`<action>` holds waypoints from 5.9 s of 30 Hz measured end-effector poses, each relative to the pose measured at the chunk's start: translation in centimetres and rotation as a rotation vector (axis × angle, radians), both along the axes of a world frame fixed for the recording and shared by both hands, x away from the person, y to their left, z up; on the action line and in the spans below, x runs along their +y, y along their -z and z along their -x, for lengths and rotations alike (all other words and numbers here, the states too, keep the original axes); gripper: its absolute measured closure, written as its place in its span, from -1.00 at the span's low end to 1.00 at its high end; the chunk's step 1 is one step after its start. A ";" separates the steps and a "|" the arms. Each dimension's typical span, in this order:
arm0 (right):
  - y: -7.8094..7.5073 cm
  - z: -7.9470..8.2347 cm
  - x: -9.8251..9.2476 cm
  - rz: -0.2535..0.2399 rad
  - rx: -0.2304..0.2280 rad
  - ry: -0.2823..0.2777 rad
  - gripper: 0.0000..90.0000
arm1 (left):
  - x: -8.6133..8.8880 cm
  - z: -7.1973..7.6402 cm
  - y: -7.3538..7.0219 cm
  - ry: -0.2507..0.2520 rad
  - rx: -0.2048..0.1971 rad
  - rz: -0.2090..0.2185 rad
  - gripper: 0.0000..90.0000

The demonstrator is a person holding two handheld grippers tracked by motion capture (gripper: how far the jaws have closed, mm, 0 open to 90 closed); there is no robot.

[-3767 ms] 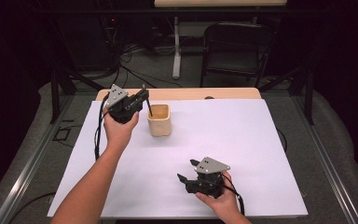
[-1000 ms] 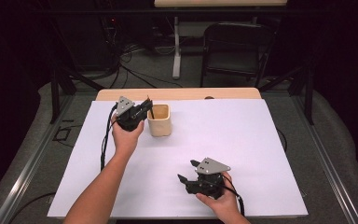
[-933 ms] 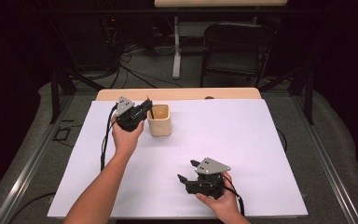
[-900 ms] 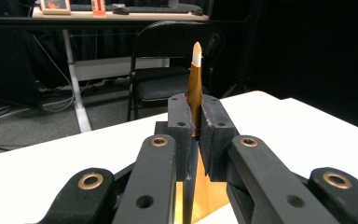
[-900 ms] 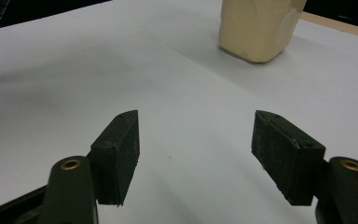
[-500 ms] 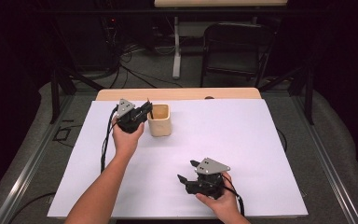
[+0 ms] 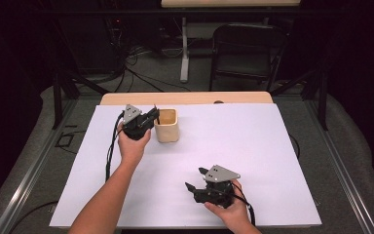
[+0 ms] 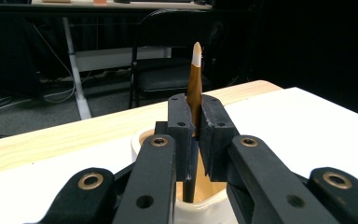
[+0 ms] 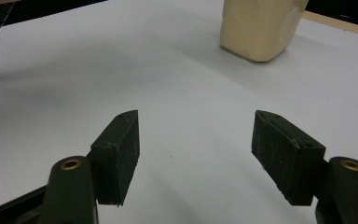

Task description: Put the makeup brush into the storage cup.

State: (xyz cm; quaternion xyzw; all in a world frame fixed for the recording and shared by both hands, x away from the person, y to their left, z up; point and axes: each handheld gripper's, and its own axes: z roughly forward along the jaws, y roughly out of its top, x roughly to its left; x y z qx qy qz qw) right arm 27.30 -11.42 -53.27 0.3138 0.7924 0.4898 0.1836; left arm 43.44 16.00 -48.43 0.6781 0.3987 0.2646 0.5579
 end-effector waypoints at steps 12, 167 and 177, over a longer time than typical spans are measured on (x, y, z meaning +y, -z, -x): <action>0.0 0.0 0.0 0.000 0.001 -0.002 -0.29 | -0.2 -0.1 0.4 0.002 0.008 -0.018 0.86; 0.3 0.0 0.5 0.009 0.005 -0.011 -0.29 | 1.7 2.6 -1.2 -0.028 -0.004 -0.046 -0.34; 0.2 0.0 0.5 0.008 0.004 -0.008 -0.29 | 2.2 3.2 -1.4 -0.027 -0.005 -0.043 -0.34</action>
